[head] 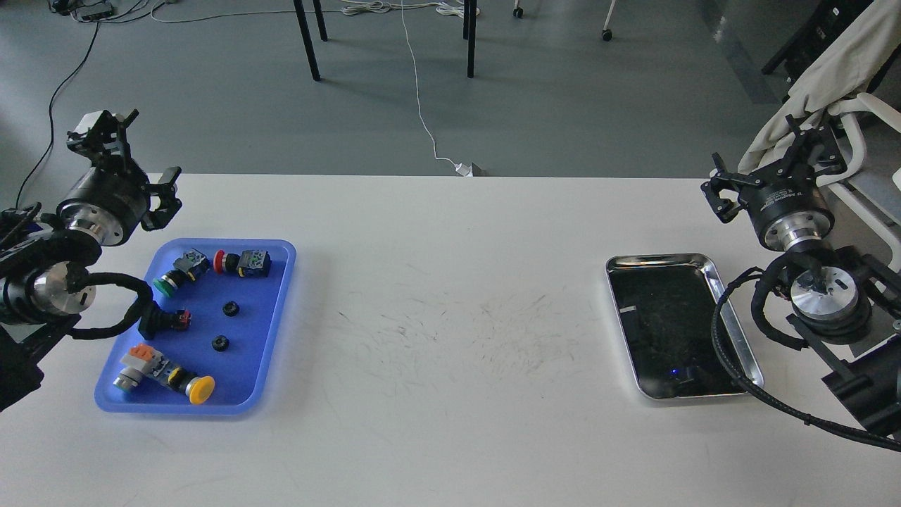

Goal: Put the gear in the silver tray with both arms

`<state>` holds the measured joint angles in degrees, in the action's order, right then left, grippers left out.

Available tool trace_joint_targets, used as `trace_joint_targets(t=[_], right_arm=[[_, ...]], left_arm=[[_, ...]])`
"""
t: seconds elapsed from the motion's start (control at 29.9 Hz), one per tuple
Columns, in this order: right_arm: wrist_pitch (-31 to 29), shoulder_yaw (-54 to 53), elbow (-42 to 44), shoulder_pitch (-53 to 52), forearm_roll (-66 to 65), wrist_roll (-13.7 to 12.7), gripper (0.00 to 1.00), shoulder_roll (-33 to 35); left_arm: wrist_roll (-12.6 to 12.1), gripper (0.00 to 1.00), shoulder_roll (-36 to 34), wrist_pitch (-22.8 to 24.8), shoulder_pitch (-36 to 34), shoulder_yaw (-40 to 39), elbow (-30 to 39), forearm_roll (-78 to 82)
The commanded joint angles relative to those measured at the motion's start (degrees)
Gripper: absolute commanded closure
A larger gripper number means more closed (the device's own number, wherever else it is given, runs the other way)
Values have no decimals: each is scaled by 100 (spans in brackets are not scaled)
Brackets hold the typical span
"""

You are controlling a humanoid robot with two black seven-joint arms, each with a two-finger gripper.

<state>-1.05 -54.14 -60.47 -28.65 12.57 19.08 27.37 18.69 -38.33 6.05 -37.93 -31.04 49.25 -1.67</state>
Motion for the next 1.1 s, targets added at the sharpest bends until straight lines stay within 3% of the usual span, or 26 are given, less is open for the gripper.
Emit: trace_joint_targets(t=[0.0, 1.07], right_arm=[[0, 0, -8, 0, 0, -9, 1, 5], [0, -9, 0, 44, 0, -9, 1, -21]], left_arm=[[3, 1, 1, 2, 5, 10, -3, 9], [-32, 1, 18, 2, 14, 10, -3, 44]])
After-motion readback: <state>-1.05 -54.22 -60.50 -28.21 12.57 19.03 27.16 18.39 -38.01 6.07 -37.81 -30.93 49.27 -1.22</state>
